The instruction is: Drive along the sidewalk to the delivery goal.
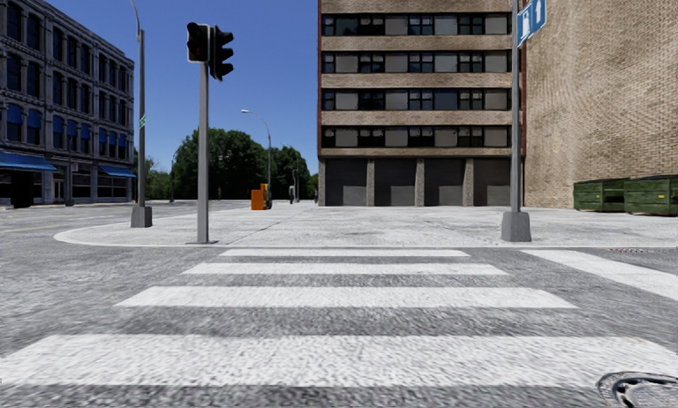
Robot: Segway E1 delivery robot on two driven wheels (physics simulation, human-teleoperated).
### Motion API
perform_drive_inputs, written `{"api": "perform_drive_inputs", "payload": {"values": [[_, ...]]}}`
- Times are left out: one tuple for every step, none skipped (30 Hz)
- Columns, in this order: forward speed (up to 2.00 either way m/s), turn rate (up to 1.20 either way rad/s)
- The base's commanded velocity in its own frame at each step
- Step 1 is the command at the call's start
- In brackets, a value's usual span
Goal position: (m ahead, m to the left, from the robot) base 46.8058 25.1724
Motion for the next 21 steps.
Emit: {"api": "perform_drive_inputs", "payload": {"values": [[2.0, 0.03], [2.0, 0.03], [2.0, 0.01], [2.0, 0.01], [2.0, 0.01], [2.0, 0.01], [2.0, 0.01], [2.0, 0.01], [2.0, 0.01], [2.0, 0.01], [2.0, 0.01], [2.0, 0.01], [2.0, 0.01], [2.0, 0.01], [2.0, 0.01], [2.0, 0.01], [2.0, 0.01], [2.0, 0.01], [2.0, 0.01], [2.0, 0.01], [2.0, 0.01]]}}
